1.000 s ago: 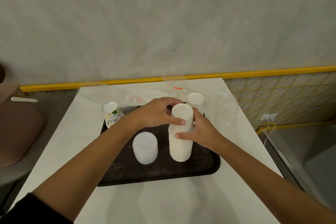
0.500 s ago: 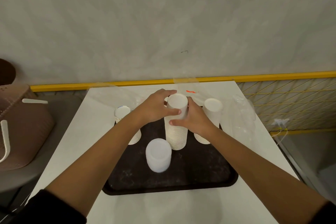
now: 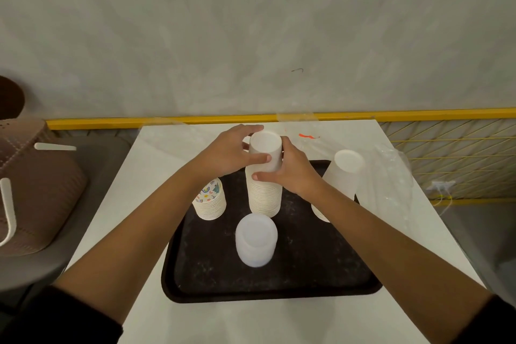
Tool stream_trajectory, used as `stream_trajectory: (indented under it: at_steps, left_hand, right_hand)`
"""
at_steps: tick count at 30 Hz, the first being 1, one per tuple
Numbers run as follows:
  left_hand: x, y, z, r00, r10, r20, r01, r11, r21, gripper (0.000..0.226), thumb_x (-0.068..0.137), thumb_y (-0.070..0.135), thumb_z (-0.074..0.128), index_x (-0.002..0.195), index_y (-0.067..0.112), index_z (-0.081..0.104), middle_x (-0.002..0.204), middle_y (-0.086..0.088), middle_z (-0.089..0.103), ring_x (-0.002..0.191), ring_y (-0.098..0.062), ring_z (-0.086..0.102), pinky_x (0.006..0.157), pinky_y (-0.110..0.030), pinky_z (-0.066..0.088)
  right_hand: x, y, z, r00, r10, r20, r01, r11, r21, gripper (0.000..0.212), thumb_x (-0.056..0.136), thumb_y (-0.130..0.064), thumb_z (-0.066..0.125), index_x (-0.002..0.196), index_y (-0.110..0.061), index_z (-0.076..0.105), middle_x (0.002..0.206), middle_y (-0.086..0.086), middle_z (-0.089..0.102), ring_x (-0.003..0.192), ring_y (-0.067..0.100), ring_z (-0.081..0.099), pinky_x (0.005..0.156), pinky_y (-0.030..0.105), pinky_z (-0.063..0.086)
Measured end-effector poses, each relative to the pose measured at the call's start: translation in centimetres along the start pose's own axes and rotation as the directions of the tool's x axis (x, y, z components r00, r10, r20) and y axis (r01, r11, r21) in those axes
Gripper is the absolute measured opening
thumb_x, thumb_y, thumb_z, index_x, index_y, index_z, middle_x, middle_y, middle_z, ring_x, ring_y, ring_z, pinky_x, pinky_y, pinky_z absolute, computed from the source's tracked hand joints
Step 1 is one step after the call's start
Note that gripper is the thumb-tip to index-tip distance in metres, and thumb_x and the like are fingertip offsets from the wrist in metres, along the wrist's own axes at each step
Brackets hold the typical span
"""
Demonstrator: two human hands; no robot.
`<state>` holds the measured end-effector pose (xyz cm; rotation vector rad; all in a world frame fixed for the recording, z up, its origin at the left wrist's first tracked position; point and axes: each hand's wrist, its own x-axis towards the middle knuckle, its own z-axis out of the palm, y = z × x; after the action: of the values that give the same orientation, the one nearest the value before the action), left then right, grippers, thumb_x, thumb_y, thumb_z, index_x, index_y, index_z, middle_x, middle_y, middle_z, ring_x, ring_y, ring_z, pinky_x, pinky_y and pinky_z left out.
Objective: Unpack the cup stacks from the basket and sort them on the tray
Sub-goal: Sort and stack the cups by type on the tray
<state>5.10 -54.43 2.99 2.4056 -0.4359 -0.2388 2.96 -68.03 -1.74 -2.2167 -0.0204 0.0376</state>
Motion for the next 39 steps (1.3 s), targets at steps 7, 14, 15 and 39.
stream_trajectory:
  at_steps: [7,14,15,39]
  left_hand:
    - [-0.1,0.1,0.5,0.999,-0.035,-0.014,0.035,0.999,-0.028,0.073,0.08,0.033,0.068,0.141,0.024,0.029,0.146,0.0,0.037,0.121,-0.022,0.049,0.091,-0.027,0.041]
    - [-0.4,0.4,1.2,0.998,-0.058,-0.037,0.056,0.997,-0.058,0.074,0.08,0.034,0.067,0.142,0.025,0.026,0.148,0.0,0.035,0.127,-0.024,0.045,0.098,-0.038,0.043]
    - [-0.4,0.4,1.2,0.997,-0.062,-0.034,0.06,0.997,-0.056,0.072,0.081,0.035,0.067,0.142,0.026,0.028,0.148,0.0,0.036,0.127,-0.024,0.045,0.097,-0.038,0.044]
    - [-0.6,0.7,1.2,0.994,-0.086,-0.062,0.081,0.994,-0.074,0.063,0.082,0.034,0.066,0.136,0.024,0.035,0.141,-0.001,0.043,0.118,-0.022,0.05,0.09,-0.032,0.047]
  right_hand:
    - [-2.3,1.5,-4.3,0.996,-0.068,-0.051,0.058,0.983,-0.173,0.079,0.074,-0.027,0.076,0.139,-0.02,0.033,0.14,0.001,0.042,0.128,0.017,0.041,0.103,0.029,0.034]
    - [-4.9,5.3,-9.3,0.93,-0.06,-0.363,-0.04,0.964,-0.262,0.077,0.073,-0.03,0.076,0.137,-0.019,0.035,0.142,0.002,0.036,0.131,0.019,0.033,0.104,0.03,0.031]
    - [-5.0,5.8,-9.5,0.939,0.015,-0.342,-0.096,0.971,-0.221,0.083,0.071,-0.031,0.078,0.139,-0.02,0.032,0.144,0.002,0.034,0.132,0.021,0.033,0.106,0.035,0.032]
    - [-3.1,6.5,-5.5,0.946,0.238,-0.221,-0.246,0.969,-0.009,0.073,0.074,-0.024,0.076,0.134,-0.014,0.034,0.135,0.008,0.045,0.122,0.025,0.045,0.103,0.041,0.039]
